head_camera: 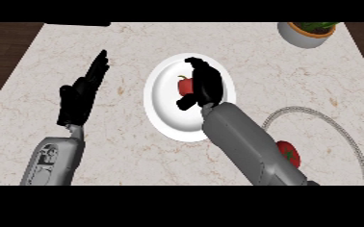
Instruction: Pick the bell pepper from the placemat and place it in the plate
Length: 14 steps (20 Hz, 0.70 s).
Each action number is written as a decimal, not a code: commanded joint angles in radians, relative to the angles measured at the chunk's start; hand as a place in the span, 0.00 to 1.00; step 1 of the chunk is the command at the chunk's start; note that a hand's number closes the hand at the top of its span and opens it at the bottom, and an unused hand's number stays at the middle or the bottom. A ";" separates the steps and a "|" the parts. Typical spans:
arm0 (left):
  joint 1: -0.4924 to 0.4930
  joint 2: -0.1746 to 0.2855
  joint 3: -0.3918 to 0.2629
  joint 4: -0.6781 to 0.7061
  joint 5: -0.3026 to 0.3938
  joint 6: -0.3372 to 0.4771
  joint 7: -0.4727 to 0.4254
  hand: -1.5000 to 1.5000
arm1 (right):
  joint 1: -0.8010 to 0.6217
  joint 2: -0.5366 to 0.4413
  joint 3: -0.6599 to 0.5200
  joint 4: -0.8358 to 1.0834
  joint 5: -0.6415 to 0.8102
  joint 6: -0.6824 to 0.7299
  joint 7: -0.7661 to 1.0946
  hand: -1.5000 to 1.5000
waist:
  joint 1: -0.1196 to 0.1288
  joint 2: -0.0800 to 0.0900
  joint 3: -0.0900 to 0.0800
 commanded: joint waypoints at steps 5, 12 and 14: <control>-0.007 -0.005 -0.005 -0.026 0.001 -0.004 0.027 0.50 | 0.025 0.000 -0.042 -0.079 -0.251 -0.256 -0.208 0.00 | -0.003 -0.003 0.001; 0.043 -0.001 0.030 -0.001 -0.004 0.026 -0.012 0.50 | 0.164 -0.067 -0.161 -0.261 -0.275 -0.321 -0.262 0.00 | -0.064 -0.016 0.000; 0.059 0.029 0.048 -0.031 0.018 -0.005 0.010 0.50 | 0.246 -0.114 -0.184 -0.370 -0.297 -0.327 -0.256 0.00 | -0.072 -0.020 0.000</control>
